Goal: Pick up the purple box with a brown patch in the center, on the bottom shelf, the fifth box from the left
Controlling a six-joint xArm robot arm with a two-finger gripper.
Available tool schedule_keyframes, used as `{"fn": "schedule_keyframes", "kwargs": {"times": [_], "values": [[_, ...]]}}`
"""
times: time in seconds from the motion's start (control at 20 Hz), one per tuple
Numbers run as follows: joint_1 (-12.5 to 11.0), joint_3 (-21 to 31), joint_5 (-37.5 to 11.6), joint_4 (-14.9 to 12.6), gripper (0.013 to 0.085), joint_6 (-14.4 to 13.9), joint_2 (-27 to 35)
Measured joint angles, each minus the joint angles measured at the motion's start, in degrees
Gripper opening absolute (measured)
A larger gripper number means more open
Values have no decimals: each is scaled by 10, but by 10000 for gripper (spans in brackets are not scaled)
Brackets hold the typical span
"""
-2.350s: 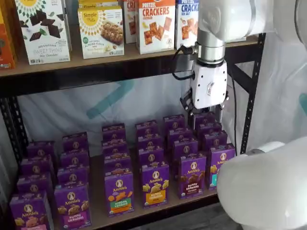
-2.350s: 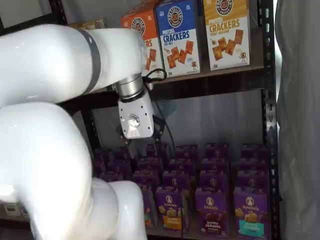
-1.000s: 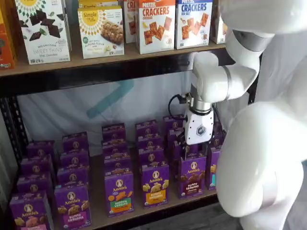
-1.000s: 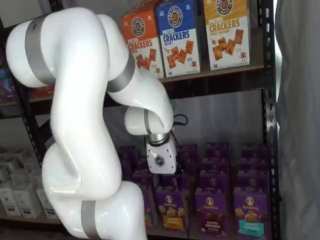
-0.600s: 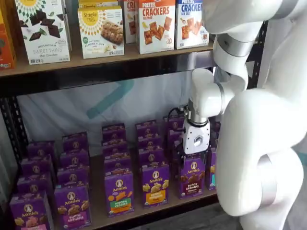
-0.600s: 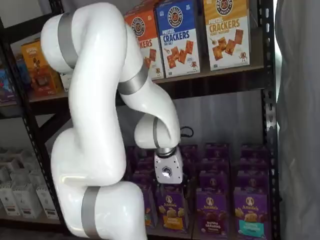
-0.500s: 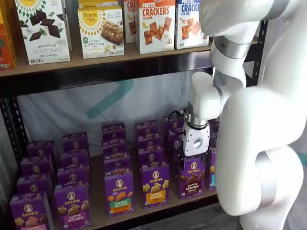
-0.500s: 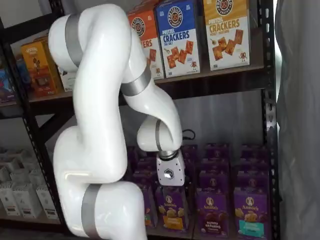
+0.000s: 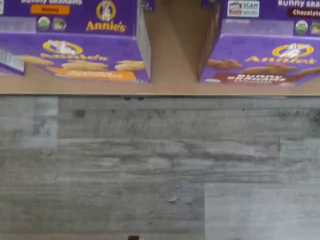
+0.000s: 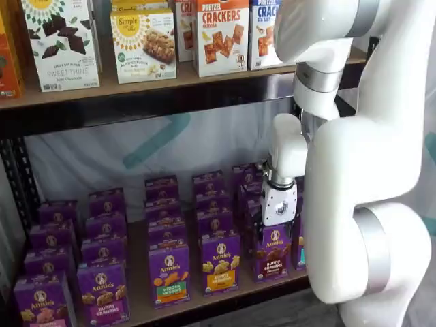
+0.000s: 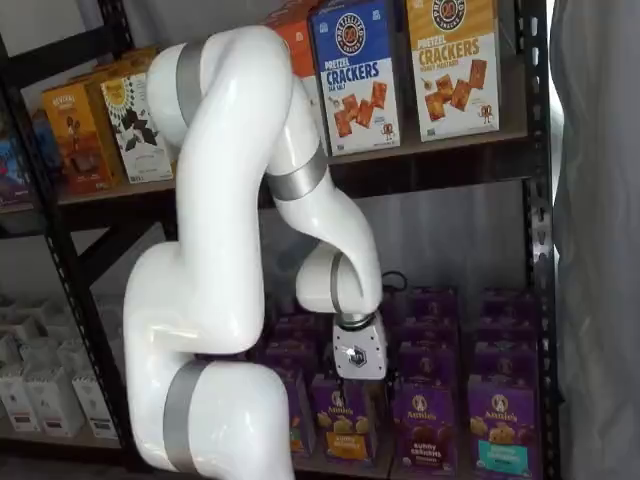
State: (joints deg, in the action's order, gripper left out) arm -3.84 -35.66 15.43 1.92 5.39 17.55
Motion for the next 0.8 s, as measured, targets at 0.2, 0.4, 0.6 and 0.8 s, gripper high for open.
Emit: {"fn": "schedule_keyframes", "kwargs": {"times": [0.2,0.4,0.6,0.8], "values": [[-11,-48,3,-3,850,8,48],[-16,-99,5,1,850,18,94],[-18,-140,5,12,850,31,128],[-22,-182,10,24,850,45,162]]}}
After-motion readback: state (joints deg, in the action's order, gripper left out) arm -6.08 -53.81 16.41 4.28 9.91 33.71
